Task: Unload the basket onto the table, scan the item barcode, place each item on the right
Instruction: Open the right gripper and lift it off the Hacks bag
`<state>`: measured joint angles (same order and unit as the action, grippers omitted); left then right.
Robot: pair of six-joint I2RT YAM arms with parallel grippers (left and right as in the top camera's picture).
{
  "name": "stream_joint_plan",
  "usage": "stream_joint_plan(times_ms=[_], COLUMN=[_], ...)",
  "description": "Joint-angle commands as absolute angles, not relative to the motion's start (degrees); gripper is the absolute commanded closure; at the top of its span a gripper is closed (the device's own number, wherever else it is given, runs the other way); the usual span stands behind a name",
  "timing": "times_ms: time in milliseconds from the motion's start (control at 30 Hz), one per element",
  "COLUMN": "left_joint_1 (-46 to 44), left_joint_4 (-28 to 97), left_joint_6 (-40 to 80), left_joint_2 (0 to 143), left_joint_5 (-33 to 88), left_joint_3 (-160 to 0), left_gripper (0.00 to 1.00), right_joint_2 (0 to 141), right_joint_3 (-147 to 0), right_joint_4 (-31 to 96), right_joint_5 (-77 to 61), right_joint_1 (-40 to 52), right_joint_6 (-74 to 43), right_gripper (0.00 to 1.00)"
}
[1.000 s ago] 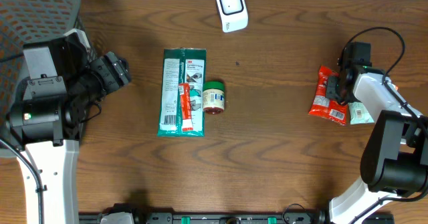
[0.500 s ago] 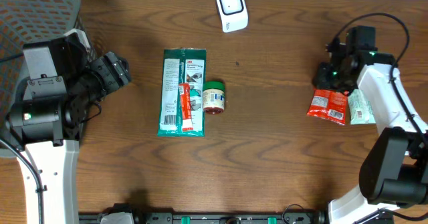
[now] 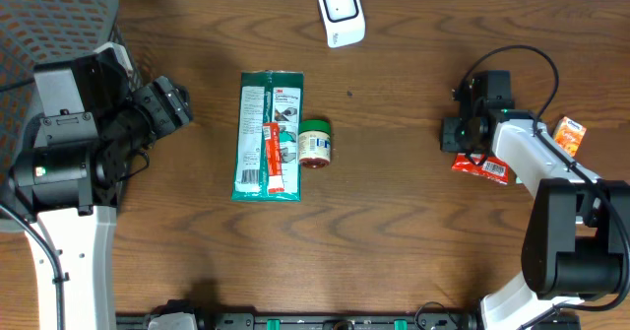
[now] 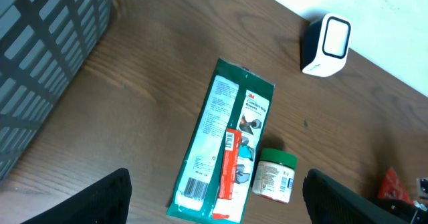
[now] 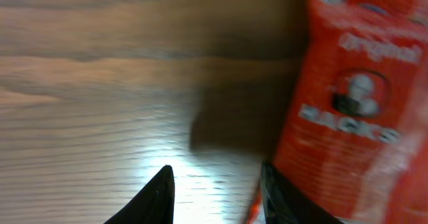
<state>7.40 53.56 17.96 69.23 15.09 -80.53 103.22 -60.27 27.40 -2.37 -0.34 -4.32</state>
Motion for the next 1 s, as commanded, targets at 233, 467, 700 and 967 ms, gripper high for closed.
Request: stream_joint_plan(times_ms=[233, 467, 700, 967], left_joint_1=[7.7, 7.7, 7.7, 7.7], left_joint_4=[53.6, 53.6, 53.6, 53.6], left_joint_6=[17.6, 17.6, 17.6, 17.6], left_joint_2=[69.2, 69.2, 69.2, 69.2], left_joint_5=[15.3, 15.3, 15.3, 15.3], left_joint_3=[-80.8, -80.8, -80.8, -80.8], left_gripper=[0.18, 0.18, 0.18, 0.18], right_joint_2=[103.7, 103.7, 103.7, 102.1], right_joint_3=[-59.9, -59.9, -59.9, -61.1], right_joint_4=[28.1, 29.0, 30.1, 31.6], right_joint_5=[13.8, 17.7, 17.8, 12.3], right_joint_1=[-0.6, -1.7, -3.5, -2.9], right_joint_6=[-5.8, -5.7, -5.1, -5.1], right_gripper=[0.59, 0.58, 0.55, 0.57])
